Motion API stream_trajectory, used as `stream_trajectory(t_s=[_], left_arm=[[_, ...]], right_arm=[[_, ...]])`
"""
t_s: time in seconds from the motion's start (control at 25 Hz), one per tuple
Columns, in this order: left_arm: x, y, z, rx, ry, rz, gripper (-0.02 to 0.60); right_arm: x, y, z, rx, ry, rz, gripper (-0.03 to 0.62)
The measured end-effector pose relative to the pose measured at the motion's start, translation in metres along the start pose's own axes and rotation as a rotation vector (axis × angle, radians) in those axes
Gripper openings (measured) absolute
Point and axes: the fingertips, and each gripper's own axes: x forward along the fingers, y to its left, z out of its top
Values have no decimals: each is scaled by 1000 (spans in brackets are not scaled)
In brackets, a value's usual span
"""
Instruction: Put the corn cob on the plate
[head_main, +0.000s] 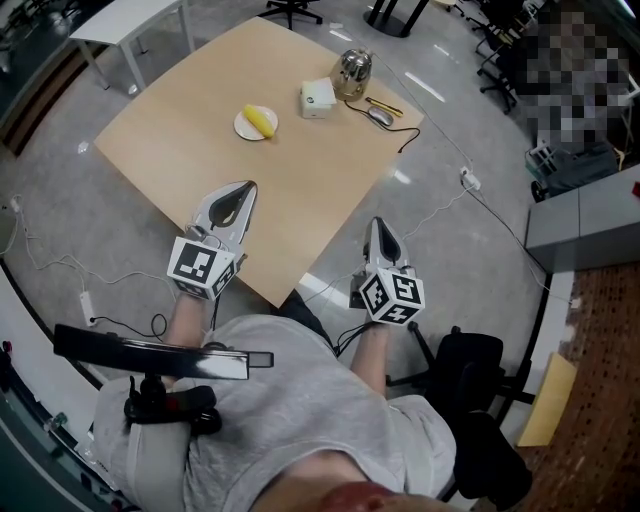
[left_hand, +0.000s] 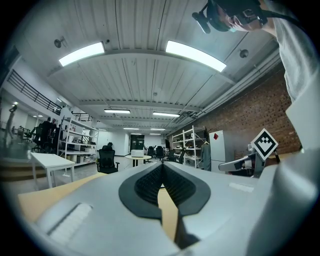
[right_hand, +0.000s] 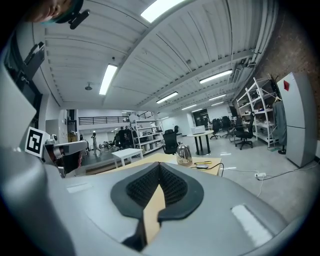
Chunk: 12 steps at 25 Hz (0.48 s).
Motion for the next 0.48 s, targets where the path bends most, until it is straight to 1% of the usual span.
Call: stream_trajectory(t_s=[0.48], left_arm=[[0, 1, 1, -2, 8, 8, 20]], right_arm=[[3, 1, -1, 12, 9, 13, 6]])
